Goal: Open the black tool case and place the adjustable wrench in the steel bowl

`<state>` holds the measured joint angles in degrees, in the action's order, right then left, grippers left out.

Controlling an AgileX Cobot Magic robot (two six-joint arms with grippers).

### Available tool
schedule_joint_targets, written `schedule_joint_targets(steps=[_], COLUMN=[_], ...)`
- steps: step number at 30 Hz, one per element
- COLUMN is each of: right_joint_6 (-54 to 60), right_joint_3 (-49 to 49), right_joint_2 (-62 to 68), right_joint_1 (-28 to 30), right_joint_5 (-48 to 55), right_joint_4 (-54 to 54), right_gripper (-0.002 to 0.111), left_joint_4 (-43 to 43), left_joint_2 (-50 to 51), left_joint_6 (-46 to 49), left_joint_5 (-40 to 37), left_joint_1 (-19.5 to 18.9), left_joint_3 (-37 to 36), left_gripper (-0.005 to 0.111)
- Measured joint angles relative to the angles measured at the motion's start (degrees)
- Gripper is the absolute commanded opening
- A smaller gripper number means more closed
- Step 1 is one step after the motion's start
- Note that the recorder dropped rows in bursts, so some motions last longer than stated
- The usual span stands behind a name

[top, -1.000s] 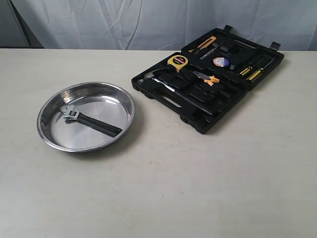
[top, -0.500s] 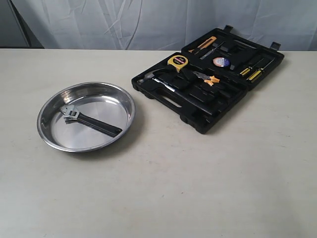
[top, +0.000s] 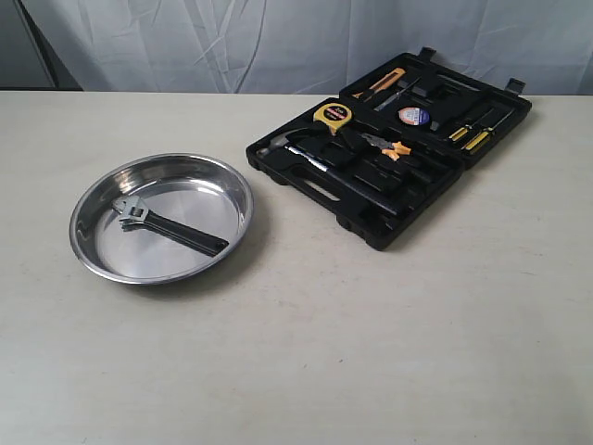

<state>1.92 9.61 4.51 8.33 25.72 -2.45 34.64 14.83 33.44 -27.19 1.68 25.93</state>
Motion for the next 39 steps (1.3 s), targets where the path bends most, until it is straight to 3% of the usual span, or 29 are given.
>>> schedule_joint_targets(steps=[12,39], right_joint_6=[-0.41,-0.66], right_joint_3=[-9.09,-9.34], right_joint_2=[-4.12,-4.12], right_joint_1=[0.00,0.00], right_joint_5=[-3.66,-5.14], right_joint_4=[0.40,-1.05], right_gripper=[0.000,0.000], left_joint_4=[0.00,-0.10], left_joint_2=[0.00,0.00], left_joint_6=[0.00,0.00], left_joint_5=[0.00,0.00], left_joint_1=[0.00,0.00], left_joint_3=[0.00,0.00], left_gripper=[0.000,0.000])
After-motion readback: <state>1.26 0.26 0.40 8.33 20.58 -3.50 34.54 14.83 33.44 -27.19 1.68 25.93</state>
